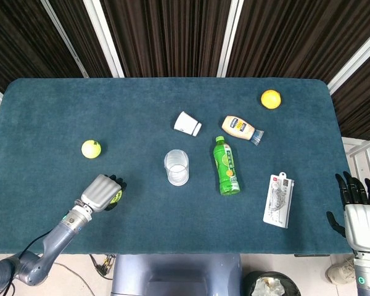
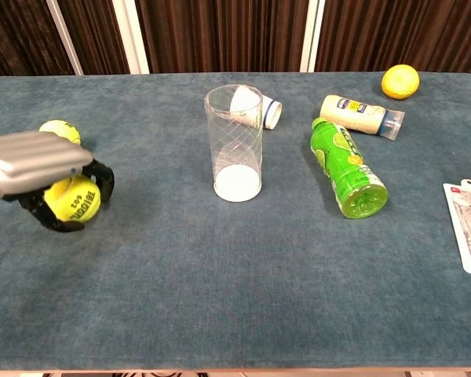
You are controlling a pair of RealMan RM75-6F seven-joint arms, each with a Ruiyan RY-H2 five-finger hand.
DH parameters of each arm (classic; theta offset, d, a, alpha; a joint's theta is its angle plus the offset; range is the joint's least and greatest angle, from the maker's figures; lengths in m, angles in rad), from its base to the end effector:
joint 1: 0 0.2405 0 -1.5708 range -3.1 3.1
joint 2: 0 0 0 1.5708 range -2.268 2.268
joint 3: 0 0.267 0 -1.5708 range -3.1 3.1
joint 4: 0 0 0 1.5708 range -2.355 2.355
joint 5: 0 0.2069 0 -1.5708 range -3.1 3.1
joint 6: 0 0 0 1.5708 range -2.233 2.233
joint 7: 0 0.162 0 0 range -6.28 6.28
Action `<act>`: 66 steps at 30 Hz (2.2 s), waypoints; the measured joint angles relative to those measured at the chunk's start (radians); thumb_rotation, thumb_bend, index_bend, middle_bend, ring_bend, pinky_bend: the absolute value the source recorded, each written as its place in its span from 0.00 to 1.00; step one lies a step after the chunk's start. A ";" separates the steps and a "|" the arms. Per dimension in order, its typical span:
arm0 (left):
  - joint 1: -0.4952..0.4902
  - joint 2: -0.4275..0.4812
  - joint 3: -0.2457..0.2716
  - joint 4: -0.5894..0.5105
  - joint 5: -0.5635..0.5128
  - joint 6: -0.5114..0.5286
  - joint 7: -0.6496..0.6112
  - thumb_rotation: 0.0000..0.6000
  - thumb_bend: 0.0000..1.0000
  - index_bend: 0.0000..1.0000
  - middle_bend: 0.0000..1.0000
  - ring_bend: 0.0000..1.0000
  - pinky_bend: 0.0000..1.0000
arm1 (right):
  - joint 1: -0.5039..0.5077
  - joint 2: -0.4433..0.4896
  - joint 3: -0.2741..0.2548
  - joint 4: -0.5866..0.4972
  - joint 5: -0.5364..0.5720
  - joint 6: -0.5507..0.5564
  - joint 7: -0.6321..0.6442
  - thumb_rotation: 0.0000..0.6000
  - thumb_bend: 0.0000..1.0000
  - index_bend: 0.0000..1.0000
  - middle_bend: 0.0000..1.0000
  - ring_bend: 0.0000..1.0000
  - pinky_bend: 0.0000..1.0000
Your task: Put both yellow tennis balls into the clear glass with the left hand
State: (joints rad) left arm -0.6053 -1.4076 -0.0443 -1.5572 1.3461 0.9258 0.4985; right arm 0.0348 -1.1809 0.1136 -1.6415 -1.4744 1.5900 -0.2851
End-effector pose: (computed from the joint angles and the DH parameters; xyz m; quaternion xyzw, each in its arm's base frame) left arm -0.2038 0.3107 -0.0048 -0.8338 -0.2604 -0.2661 0.4077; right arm -0.3117 -0.1943 0.1715 0.5739 -0.3071 0.3527 0.6723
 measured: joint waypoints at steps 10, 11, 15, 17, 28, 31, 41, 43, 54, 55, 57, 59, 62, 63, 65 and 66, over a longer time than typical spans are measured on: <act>-0.048 0.101 -0.150 -0.138 0.058 0.121 -0.027 1.00 0.33 0.46 0.51 0.43 0.61 | -0.003 -0.002 0.001 -0.007 0.006 0.003 -0.005 1.00 0.34 0.03 0.08 0.12 0.06; -0.060 0.107 -0.167 -0.148 0.055 0.121 -0.027 1.00 0.33 0.46 0.51 0.43 0.61 | -0.003 -0.001 0.001 -0.008 0.006 0.004 -0.005 1.00 0.34 0.03 0.08 0.12 0.06; -0.115 0.124 -0.222 -0.166 0.024 0.100 0.014 1.00 0.33 0.45 0.50 0.43 0.61 | -0.004 -0.001 0.001 -0.010 0.005 0.005 -0.008 1.00 0.34 0.03 0.08 0.12 0.06; -0.146 0.123 -0.244 -0.168 -0.009 0.081 0.059 1.00 0.33 0.45 0.50 0.43 0.61 | -0.004 -0.002 0.000 -0.009 0.006 0.003 -0.009 1.00 0.34 0.03 0.08 0.12 0.06; -0.311 0.007 -0.308 -0.155 -0.210 0.026 0.251 1.00 0.33 0.45 0.50 0.43 0.61 | 0.001 -0.010 -0.003 0.000 0.010 -0.011 -0.016 1.00 0.34 0.03 0.08 0.12 0.06; -0.346 -0.032 -0.310 -0.128 -0.237 0.024 0.284 1.00 0.33 0.45 0.50 0.43 0.61 | 0.001 -0.010 -0.002 0.000 0.010 -0.009 -0.015 1.00 0.34 0.03 0.07 0.12 0.06; -0.410 -0.115 -0.274 -0.075 -0.285 0.032 0.336 1.00 0.26 0.45 0.48 0.43 0.61 | -0.001 -0.006 0.000 0.000 0.009 -0.004 -0.006 1.00 0.34 0.03 0.08 0.12 0.06; -0.416 -0.122 -0.267 -0.073 -0.290 0.034 0.345 1.00 0.24 0.44 0.47 0.42 0.61 | -0.001 -0.005 0.000 0.000 0.008 -0.004 -0.005 1.00 0.34 0.03 0.07 0.12 0.06; -0.438 -0.129 -0.239 -0.078 -0.337 0.054 0.394 1.00 0.02 0.37 0.29 0.29 0.42 | -0.002 -0.001 -0.001 -0.001 0.005 -0.004 0.000 1.00 0.34 0.03 0.08 0.12 0.06; -0.441 -0.128 -0.237 -0.081 -0.343 0.056 0.400 1.00 0.01 0.37 0.26 0.26 0.39 | -0.001 -0.001 -0.002 0.000 0.005 -0.005 0.000 1.00 0.34 0.03 0.08 0.12 0.06; -0.449 -0.126 -0.235 -0.090 -0.352 0.062 0.411 1.00 0.01 0.36 0.23 0.22 0.35 | -0.001 0.000 -0.002 0.000 0.005 -0.005 0.000 1.00 0.34 0.03 0.08 0.12 0.06; -0.455 -0.123 -0.235 -0.100 -0.357 0.072 0.414 1.00 0.01 0.35 0.22 0.20 0.33 | -0.002 0.000 -0.001 0.000 0.005 -0.004 0.000 1.00 0.34 0.03 0.08 0.12 0.06; -0.460 -0.119 -0.235 -0.110 -0.357 0.087 0.415 1.00 0.01 0.35 0.22 0.19 0.33 | -0.001 -0.001 -0.001 0.001 0.007 -0.005 0.000 1.00 0.34 0.03 0.08 0.12 0.06; -0.462 -0.116 -0.234 -0.116 -0.356 0.095 0.414 1.00 0.01 0.35 0.22 0.19 0.33 | -0.001 -0.001 -0.001 0.001 0.007 -0.006 0.001 1.00 0.34 0.03 0.08 0.12 0.06; -0.465 -0.109 -0.232 -0.124 -0.356 0.103 0.414 1.00 0.01 0.35 0.22 0.19 0.33 | -0.001 -0.001 -0.002 0.001 0.008 -0.008 0.000 1.00 0.34 0.03 0.08 0.12 0.06; -0.466 -0.105 -0.231 -0.127 -0.356 0.105 0.415 1.00 0.01 0.35 0.22 0.19 0.33 | 0.000 -0.002 -0.002 0.001 0.008 -0.009 -0.001 1.00 0.34 0.03 0.08 0.12 0.06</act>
State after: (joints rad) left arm -1.0710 -1.5126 -0.2748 -1.6839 0.9902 1.0310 0.9135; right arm 0.0345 -1.1825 0.1117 -1.6402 -1.4662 1.5812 -0.2862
